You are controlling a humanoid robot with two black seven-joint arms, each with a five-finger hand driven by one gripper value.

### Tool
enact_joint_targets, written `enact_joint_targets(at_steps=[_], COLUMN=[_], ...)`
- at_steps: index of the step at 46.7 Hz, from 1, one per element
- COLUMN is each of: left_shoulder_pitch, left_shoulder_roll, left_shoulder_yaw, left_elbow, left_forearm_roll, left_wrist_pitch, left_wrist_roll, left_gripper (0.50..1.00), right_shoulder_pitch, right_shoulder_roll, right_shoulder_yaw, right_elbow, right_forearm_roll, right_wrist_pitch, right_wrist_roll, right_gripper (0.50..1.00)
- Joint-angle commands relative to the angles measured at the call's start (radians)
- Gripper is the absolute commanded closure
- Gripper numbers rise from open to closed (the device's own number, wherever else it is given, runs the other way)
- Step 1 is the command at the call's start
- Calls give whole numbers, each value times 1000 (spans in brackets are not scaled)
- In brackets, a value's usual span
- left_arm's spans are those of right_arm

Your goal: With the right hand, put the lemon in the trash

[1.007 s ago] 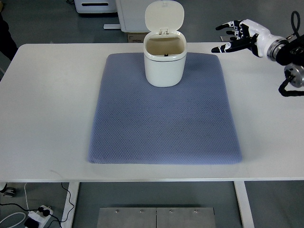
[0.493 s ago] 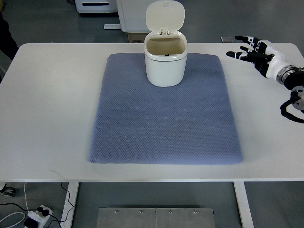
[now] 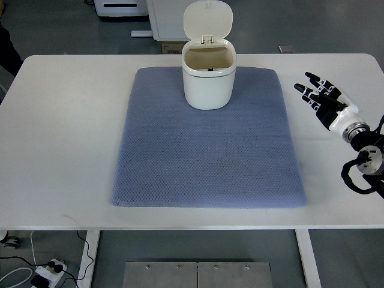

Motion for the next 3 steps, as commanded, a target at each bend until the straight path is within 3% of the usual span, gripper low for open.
enact_joint_targets(at_steps=[1,3], left_shoulder_pitch=[0,0], left_shoulder_roll=[0,0], left_shoulder_yaw=[0,0], left_elbow=[0,0], left_forearm_roll=[-1,-1], left_wrist_pitch=[0,0], left_wrist_roll=[0,0], left_gripper=[500,500], right_shoulder_pitch=[-30,-42], right_shoulder_roll=[24,33], right_shoulder_yaw=[28,36], right_elbow=[1,6], right_forearm_roll=[0,0], right_wrist_pitch=[9,9], right_wrist_roll=[34,49], right_gripper=[500,500])
